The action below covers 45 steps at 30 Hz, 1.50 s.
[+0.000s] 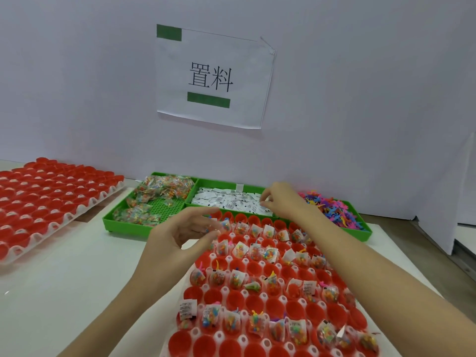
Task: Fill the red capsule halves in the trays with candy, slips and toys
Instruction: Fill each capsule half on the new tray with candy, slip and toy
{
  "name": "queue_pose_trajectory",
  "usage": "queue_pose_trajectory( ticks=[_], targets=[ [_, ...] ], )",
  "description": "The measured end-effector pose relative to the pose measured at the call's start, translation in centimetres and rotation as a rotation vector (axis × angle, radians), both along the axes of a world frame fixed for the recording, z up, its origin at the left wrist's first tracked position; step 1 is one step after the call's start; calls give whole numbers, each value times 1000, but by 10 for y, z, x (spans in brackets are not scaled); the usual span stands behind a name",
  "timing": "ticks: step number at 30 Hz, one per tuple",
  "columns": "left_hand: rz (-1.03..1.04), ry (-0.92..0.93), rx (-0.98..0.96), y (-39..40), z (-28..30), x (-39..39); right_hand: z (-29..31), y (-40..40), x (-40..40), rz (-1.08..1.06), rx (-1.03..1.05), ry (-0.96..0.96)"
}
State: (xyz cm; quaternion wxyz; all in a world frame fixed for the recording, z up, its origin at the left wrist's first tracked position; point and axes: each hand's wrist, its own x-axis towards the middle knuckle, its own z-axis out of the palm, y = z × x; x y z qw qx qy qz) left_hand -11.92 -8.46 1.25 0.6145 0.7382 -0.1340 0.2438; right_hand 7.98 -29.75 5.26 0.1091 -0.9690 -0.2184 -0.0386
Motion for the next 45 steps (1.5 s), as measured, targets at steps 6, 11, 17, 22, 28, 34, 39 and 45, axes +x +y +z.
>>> queue_pose_trajectory(
  ticks=[6, 11, 17, 22, 28, 34, 39, 45],
  targets=[
    [30, -15, 53, 5, 0, 2, -16, 8, 19, -86, -151, 19],
    [43, -14, 68, 7, -1, 2, -19, 8, 11, -104, -123, -56],
    [53, -10, 103, 7, -4, 3, -20, -2, 7, -136, 19, -22],
    [16, 16, 108, 4, -8, 3, -22, -9, -1, -110, 92, -53],
    [-24, 65, 94, 0, -9, 0, -12, -24, -15, -154, 483, -41],
    [-51, 51, 54, -10, -5, -4, -10, -34, -36, -123, 524, -55],
    [-22, 54, 63, -13, -5, -7, -18, -28, -26, -134, 383, -126],
    [21, 77, 94, -8, -5, -7, -20, -20, -10, -184, 227, -122]
  ],
)
